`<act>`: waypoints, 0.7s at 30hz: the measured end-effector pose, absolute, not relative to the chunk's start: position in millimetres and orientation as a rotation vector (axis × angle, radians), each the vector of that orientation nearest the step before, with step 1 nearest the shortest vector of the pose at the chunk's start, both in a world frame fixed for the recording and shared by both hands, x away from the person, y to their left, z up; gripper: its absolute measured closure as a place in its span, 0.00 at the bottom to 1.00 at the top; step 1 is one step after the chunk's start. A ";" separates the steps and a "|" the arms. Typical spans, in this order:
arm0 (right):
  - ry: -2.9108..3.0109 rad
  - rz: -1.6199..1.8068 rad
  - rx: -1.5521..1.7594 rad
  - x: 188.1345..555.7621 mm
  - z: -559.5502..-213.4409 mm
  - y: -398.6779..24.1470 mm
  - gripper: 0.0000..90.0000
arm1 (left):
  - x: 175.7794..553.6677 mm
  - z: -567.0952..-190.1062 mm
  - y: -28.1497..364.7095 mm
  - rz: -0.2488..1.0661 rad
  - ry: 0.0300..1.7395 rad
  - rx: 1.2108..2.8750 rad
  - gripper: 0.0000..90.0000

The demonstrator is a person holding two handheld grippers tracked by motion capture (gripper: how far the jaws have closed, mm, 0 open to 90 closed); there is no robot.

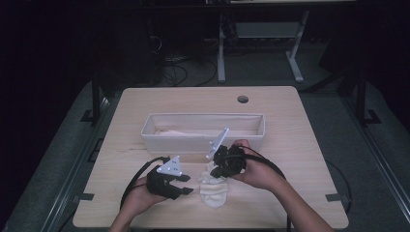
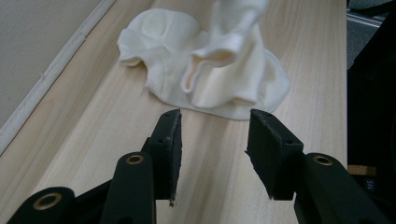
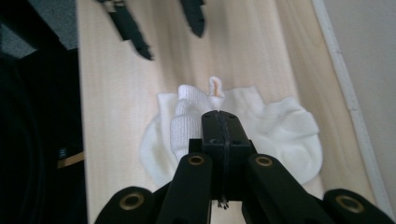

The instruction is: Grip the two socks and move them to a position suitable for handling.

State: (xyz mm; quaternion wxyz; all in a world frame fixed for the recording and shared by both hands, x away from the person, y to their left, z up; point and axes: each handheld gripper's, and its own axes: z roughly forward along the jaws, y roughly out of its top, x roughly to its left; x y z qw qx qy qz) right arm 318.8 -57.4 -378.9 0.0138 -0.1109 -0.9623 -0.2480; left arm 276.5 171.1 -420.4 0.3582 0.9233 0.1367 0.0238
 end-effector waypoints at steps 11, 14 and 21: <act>-2.959 -0.700 -0.518 358.4 -409.9 -57.4 1.00 | 276.5 -420.9 170.0 0.053 0.350 2.379 0.61; -2.960 -0.691 -0.544 362.7 -414.1 -58.7 1.00 | 276.3 -420.6 170.4 0.054 0.350 2.379 0.61; -2.970 -0.738 -0.560 360.1 -404.4 -67.9 0.99 | 276.2 -421.1 169.5 0.054 0.349 2.380 0.61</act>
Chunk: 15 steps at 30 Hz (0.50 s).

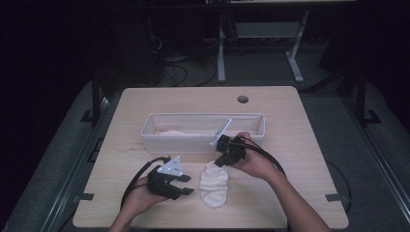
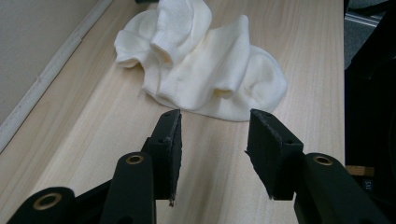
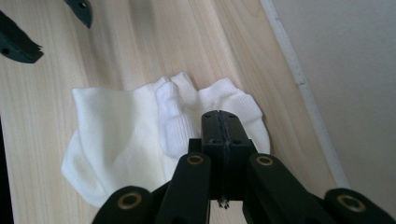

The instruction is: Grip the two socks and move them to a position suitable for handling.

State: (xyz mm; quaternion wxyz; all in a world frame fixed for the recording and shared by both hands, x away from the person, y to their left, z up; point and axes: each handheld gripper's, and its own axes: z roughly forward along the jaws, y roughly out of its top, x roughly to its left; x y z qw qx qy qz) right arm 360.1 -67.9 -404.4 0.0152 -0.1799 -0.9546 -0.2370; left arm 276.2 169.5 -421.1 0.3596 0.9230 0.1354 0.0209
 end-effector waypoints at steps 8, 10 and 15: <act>-2.977 -0.774 -0.552 354.8 -393.9 -76.4 0.94 | 276.2 -421.1 168.5 0.052 0.347 2.388 0.61; -2.972 -0.763 -0.549 354.0 -394.5 -76.9 0.93 | 276.2 -421.3 168.2 0.053 0.347 2.390 0.61; -2.981 -0.713 -0.527 352.5 -400.0 -71.0 0.89 | 276.0 -420.9 169.0 0.054 0.352 2.384 0.61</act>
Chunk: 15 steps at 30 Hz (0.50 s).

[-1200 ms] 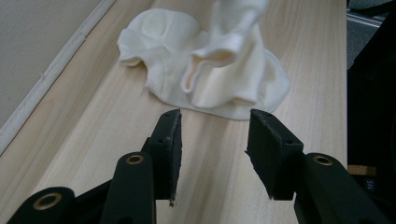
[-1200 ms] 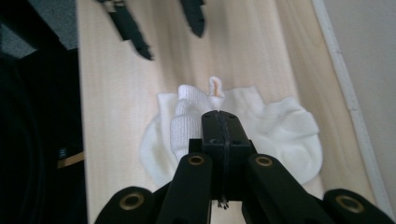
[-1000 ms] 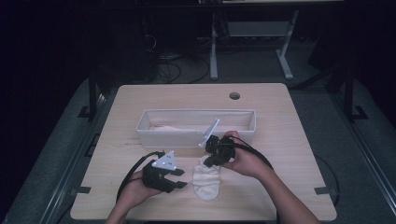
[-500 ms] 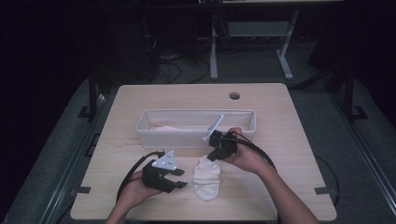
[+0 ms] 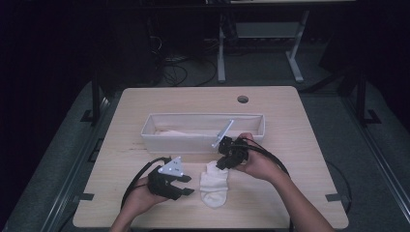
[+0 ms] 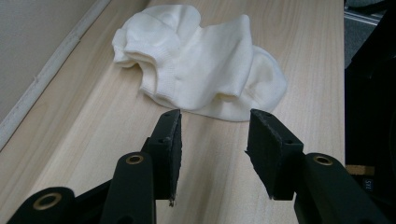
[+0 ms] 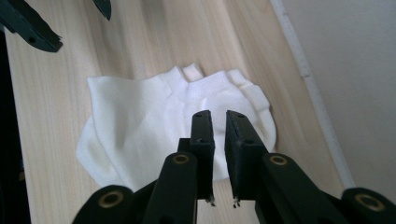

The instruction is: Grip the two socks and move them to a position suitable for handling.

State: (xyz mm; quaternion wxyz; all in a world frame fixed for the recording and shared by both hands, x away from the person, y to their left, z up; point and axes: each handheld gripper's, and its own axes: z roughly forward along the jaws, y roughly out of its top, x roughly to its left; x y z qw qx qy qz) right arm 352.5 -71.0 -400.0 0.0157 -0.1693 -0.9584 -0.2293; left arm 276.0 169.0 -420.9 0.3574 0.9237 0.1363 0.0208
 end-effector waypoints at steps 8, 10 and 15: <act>-2.981 -0.670 -0.495 353.9 -411.5 -57.7 0.81 | 276.1 -420.2 170.7 0.056 0.352 2.380 0.61; -2.979 -0.657 -0.494 354.1 -416.2 -54.4 0.79 | 276.2 -419.8 171.3 0.056 0.352 2.383 0.61; -2.995 -0.613 -0.491 353.8 -427.0 -48.6 0.75 | 276.1 -419.7 171.6 0.057 0.354 2.377 0.61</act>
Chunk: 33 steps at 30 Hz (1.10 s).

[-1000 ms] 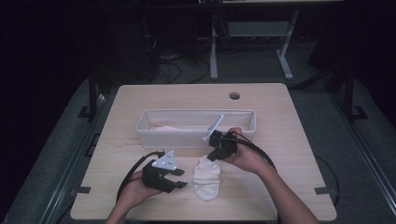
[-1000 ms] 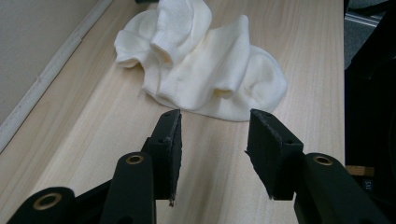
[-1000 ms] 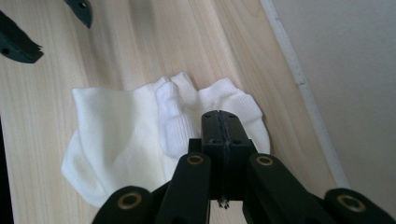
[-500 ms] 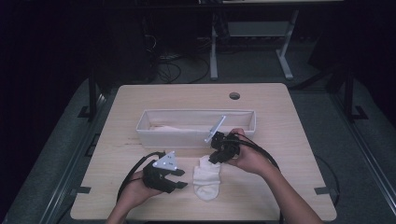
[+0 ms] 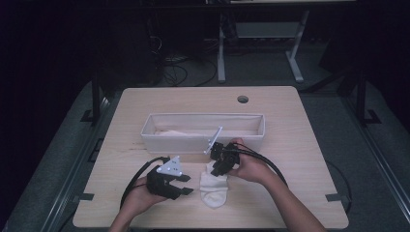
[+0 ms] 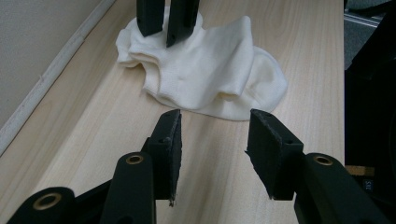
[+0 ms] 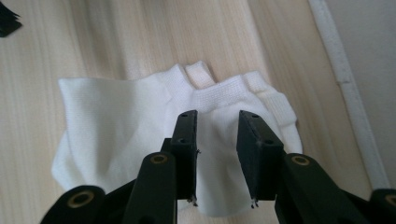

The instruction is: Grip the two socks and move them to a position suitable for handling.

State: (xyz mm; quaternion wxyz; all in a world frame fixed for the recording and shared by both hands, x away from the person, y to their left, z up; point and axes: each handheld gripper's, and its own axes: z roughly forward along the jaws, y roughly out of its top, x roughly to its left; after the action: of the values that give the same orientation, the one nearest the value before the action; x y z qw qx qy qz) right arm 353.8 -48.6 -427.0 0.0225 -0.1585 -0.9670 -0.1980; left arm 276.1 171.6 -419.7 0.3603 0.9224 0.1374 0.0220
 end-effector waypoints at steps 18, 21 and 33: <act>-3.054 -0.609 -0.493 348.0 -433.6 -48.1 0.97 | 276.5 -419.9 172.4 0.056 0.356 2.378 0.61; -3.046 -0.630 -0.498 346.7 -427.0 -51.2 0.97 | 276.5 -420.0 172.0 0.056 0.353 2.381 0.61; -3.045 -0.701 -0.513 346.1 -411.8 -57.0 0.98 | 276.3 -420.4 171.0 0.053 0.353 2.379 0.61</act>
State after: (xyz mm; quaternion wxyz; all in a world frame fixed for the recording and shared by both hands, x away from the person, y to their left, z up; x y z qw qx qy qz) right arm 346.1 -57.0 -411.8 -0.0123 -0.1619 -0.9616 -0.2213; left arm 276.3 171.0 -420.4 0.3598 0.9227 0.1370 0.0205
